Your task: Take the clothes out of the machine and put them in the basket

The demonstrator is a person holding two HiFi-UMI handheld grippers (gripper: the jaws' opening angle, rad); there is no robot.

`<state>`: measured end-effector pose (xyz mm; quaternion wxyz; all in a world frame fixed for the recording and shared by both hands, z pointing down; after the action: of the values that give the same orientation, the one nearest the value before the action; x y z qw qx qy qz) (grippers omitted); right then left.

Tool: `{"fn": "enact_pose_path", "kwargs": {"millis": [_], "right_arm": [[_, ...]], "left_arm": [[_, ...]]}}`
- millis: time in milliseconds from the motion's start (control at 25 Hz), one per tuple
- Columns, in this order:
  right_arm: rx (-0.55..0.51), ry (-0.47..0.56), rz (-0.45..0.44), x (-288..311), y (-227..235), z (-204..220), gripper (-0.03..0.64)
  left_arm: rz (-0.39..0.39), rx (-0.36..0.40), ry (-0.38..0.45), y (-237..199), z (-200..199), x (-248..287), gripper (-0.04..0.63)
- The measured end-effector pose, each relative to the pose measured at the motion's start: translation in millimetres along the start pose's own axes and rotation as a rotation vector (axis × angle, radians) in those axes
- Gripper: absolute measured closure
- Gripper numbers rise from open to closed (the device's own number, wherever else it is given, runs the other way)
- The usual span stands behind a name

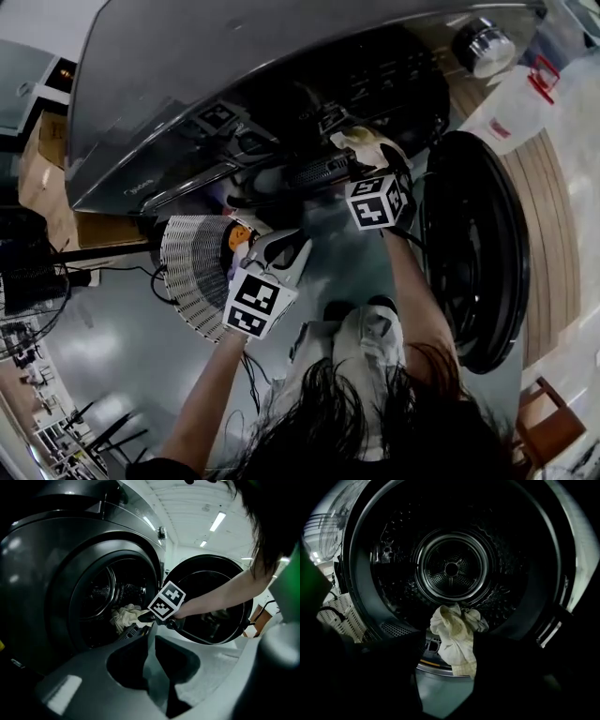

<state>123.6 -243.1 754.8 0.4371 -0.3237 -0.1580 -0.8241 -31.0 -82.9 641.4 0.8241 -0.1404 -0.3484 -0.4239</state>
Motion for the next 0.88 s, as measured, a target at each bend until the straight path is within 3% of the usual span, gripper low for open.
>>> {"fn": "enact_pose_path", "kwargs": {"millis": [160,400,560,600,640,880], "right_arm": [[-0.048,-0.066,0.036,30,9,9,0.272],[0.080,-0.128,0.069,65,27,26,0.261],[0.065,-0.149,0.068,72,29,30,0.278],[0.068,-0.155,0.058,71,28,30,0.361],[0.079,-0.166,0.040,69,26,32,0.516],[0.114,-0.144,-0.085,19,-4,32,0.534]], "left_arm": [[0.002,0.020,0.003,-5,10,10,0.545],[0.008,0.054,0.007,-4,26,16,0.545],[-0.008,0.033,0.000,-4,36,14,0.545],[-0.012,0.019,-0.001,-4,37,11,0.545],[-0.016,0.004,-0.006,-4,39,7,0.545],[-0.006,-0.024,-0.052,8,34,-24,0.545]]}}
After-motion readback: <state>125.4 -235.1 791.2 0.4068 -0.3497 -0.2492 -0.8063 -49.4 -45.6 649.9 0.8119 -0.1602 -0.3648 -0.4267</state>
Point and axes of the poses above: the fingertips, and each gripper's own axes: x forward along the fingers, y to its right, z out of its underside, the point moved 7 cm from there along -x, backward along the fingers, and after that the axes turned 8 degrees about -z, right-handed, at the moved point
